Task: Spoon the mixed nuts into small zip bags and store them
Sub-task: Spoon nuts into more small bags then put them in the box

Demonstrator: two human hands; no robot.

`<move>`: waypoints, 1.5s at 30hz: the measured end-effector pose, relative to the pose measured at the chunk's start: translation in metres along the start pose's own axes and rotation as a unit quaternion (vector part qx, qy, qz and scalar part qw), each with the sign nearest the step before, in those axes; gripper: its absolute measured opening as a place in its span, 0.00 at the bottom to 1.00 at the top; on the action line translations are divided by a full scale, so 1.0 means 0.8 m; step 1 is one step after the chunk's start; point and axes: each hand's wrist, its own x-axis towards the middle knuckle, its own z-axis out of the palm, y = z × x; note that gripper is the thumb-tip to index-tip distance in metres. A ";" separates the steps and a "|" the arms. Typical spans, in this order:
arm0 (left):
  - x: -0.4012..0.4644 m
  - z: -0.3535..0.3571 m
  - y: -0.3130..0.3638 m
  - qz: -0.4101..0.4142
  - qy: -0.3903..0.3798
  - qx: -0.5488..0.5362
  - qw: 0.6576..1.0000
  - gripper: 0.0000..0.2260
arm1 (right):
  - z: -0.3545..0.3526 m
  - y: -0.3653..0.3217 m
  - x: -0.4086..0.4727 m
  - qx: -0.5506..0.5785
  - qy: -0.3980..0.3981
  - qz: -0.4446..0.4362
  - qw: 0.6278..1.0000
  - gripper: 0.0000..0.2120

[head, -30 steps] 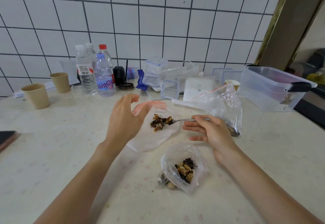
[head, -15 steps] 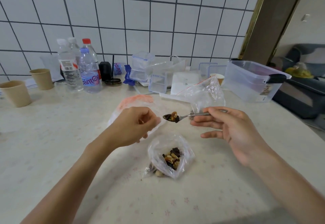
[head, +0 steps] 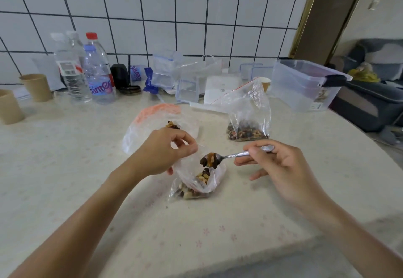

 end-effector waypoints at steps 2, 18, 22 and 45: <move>0.000 0.000 -0.002 -0.006 0.009 -0.006 1.000 0.02 | 0.001 0.001 -0.003 -0.103 -0.027 -0.066 0.992 0.06; 0.002 -0.021 0.007 0.038 0.068 0.049 0.996 0.06 | 0.014 -0.023 0.028 0.013 0.024 -0.075 0.997 0.07; 0.000 -0.039 0.011 0.083 0.199 -0.007 0.977 0.02 | 0.031 -0.018 0.063 0.107 0.039 0.010 0.993 0.09; 0.036 -0.023 -0.079 -0.194 0.207 0.176 0.943 0.40 | 0.116 0.054 0.168 -0.302 -0.059 -0.206 0.929 0.12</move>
